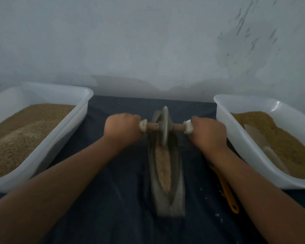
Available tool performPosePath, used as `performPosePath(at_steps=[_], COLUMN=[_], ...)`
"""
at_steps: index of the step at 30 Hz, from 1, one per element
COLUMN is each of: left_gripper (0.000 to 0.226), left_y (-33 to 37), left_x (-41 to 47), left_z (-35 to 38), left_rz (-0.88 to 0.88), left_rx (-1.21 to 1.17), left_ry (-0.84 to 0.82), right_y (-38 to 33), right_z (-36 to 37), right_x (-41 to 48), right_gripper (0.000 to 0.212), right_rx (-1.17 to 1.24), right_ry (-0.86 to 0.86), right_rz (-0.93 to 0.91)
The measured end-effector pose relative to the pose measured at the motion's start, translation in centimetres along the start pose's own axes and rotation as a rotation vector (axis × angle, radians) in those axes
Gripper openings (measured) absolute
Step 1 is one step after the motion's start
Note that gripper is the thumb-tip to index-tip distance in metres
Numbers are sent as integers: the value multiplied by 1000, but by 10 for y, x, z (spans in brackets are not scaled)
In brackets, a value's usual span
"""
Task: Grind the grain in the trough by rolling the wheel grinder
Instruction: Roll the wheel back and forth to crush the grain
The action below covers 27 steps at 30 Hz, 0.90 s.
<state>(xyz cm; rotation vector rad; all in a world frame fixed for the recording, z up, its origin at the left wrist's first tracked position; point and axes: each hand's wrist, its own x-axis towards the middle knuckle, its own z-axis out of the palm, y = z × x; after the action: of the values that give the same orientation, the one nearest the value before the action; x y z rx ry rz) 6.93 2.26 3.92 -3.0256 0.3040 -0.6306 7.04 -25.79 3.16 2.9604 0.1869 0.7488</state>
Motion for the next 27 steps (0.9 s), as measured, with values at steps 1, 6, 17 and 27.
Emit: performPosePath(at_steps=[1, 6, 17, 27], left_gripper=[39, 37, 40, 41], left_y=[2, 1, 3, -5], left_x=[7, -49, -12, -100], left_z=[-1, -14, -5, -14], left_rz=[-7, 127, 83, 178], left_rx=[-11, -18, 43, -83], left_ry=[-2, 86, 94, 138], right_y=[-1, 7, 4, 16], right_z=[0, -9, 3, -32], right_x=[9, -51, -21, -96], right_gripper=[41, 41, 46, 29], right_rx=[20, 74, 125, 99], right_ry=[-48, -51, 49, 55], right_rz=[12, -24, -48, -181])
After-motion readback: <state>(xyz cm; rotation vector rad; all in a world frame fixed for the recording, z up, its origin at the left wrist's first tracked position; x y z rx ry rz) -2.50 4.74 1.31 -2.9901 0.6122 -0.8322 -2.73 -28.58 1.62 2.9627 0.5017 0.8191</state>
